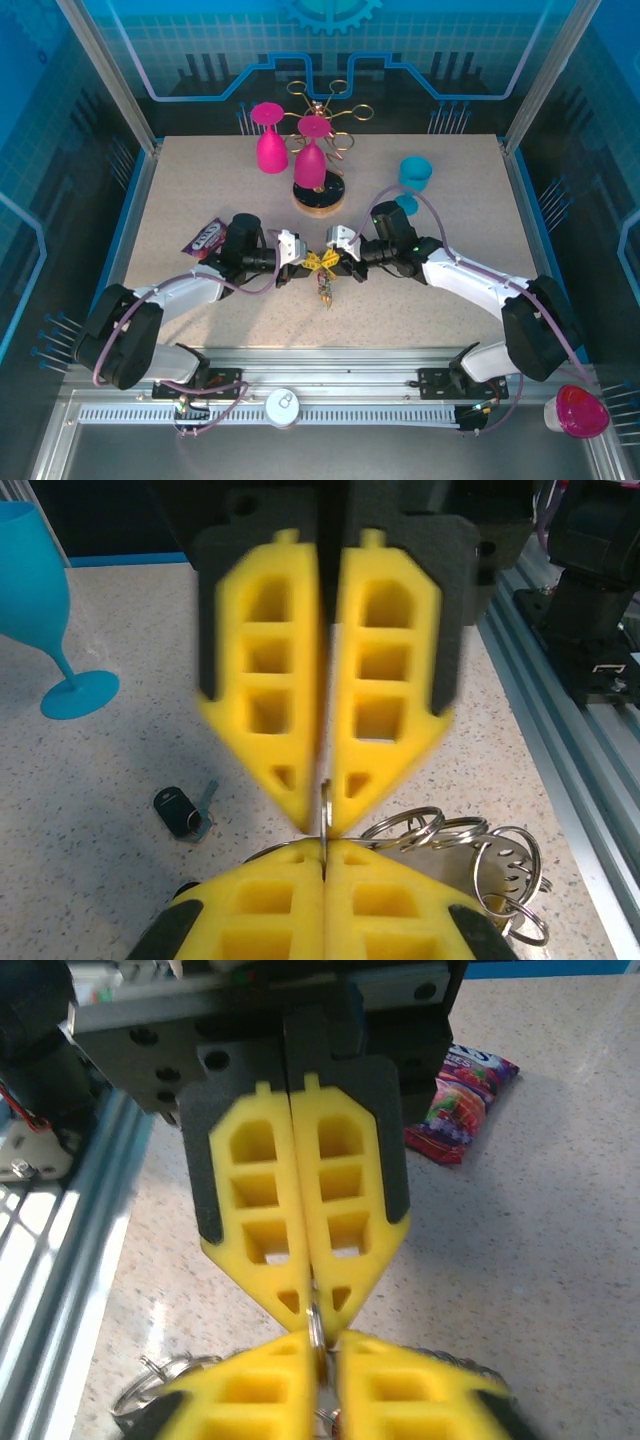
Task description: Put the keys on the keyring
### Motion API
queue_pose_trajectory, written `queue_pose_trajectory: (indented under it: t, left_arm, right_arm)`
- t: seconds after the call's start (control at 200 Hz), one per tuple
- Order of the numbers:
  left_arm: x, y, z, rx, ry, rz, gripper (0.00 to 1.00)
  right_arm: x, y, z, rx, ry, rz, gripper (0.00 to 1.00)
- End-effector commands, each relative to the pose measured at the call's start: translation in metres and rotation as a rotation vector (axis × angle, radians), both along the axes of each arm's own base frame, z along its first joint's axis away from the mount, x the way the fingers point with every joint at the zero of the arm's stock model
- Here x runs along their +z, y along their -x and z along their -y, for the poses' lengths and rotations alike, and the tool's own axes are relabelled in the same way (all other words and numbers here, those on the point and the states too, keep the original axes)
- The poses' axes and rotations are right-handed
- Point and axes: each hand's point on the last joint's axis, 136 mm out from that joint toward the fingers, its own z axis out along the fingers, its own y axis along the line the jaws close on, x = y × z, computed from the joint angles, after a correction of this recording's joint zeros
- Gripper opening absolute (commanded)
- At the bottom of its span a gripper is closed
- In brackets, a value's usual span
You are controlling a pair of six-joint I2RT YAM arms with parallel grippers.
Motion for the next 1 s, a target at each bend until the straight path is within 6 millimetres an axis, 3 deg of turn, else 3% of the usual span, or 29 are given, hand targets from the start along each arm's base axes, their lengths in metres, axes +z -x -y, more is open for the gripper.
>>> queue_pose_trajectory:
  t: [0.0,0.04,0.06,0.175,0.32,0.71,0.841,0.926,0.996]
  left_arm:
    - [0.014,0.0,-0.001,-0.007,-0.024,0.114,0.0]
    - [0.012,0.0,-0.001,-0.001,-0.057,0.124,0.0]
    - [0.01,0.0,-0.001,-0.001,-0.075,0.13,0.0]
    - [0.003,0.002,-0.001,0.002,-0.159,0.174,0.0]
    - [0.003,0.001,-0.001,0.012,-0.193,0.203,0.0]
    - [0.01,0.0,0.001,0.025,-0.19,0.196,0.0]
    - [0.011,0.001,0.001,0.024,-0.185,0.195,0.0]
    - [0.012,0.0,-0.001,0.035,-0.175,0.187,0.0]
    - [0.015,-0.002,-0.005,0.06,-0.16,0.17,0.22]
  right_arm:
    - [-0.007,-0.003,0.011,-0.027,0.103,0.063,0.29]
    - [-0.013,0.0,0.016,-0.024,0.152,0.067,0.31]
    - [-0.004,-0.004,0.014,-0.025,0.157,0.094,0.32]
    - [-0.006,-0.003,0.016,-0.01,0.258,0.142,0.33]
    - [0.007,0.0,0.006,0.015,0.239,0.161,0.31]
    - [0.013,0.009,-0.01,0.054,0.186,0.148,0.16]
    - [0.014,0.01,-0.013,0.058,0.163,0.141,0.0]
    - [0.012,0.01,-0.012,0.053,0.148,0.141,0.0]
    - [0.013,0.009,-0.01,0.049,0.115,0.127,0.0]
